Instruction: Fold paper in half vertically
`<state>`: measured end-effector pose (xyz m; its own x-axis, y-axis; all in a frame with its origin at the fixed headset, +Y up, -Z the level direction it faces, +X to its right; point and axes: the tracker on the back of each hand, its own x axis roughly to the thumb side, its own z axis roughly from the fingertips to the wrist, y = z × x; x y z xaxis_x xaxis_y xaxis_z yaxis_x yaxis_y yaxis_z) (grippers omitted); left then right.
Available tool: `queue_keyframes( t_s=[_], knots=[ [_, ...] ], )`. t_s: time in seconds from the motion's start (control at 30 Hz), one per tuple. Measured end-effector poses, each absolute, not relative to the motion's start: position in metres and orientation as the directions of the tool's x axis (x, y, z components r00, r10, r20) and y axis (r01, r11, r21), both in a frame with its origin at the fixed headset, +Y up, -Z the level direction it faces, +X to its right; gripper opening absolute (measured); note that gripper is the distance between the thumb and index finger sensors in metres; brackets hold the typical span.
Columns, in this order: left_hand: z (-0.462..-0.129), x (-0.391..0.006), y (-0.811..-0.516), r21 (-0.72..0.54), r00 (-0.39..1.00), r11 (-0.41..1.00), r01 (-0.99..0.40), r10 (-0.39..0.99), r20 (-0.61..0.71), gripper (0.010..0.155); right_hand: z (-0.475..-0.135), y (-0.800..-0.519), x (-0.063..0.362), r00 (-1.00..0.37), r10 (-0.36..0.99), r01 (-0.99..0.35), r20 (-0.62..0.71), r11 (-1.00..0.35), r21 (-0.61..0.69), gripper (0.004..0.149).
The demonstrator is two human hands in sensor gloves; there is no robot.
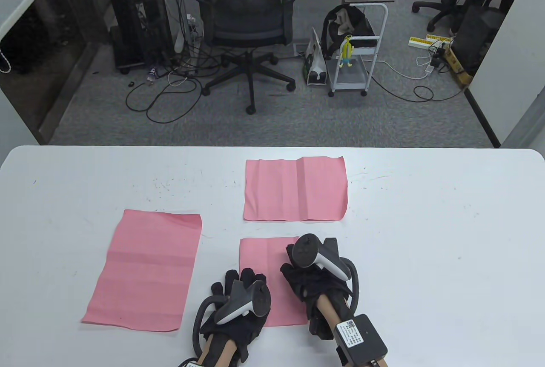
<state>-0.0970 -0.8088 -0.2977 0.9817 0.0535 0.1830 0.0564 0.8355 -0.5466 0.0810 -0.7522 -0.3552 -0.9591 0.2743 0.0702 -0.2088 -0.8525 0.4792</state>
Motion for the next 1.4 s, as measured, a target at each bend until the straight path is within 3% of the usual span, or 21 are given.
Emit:
queue_keyframes(
  t_s=[0.2,0.43,0.9,1.4],
  knots=[
    [-0.298,-0.097,-0.809,-0.545,0.982,0.836,0.057,0.052,0.183,0.074,-0.327,-0.751,0.073,-0.969,0.181,-0.074,0.165,-0.857,0.510,0.061],
    [-0.298,-0.097,-0.809,-0.546,0.982,0.836,0.056,0.053,0.183,0.074,-0.322,-0.767,0.065,-0.977,0.088,0.026,0.196,-0.857,0.514,0.059],
    [-0.298,-0.098,-0.809,-0.547,0.982,0.835,0.056,0.054,0.183,0.074,-0.317,-0.768,0.063,-0.975,0.071,0.050,0.212,-0.855,0.516,0.059],
    [-0.298,-0.098,-0.808,-0.547,0.982,0.835,0.056,0.053,0.182,0.074,-0.270,-0.764,0.067,-0.946,0.053,0.133,0.319,-0.835,0.534,0.060]
  ],
)
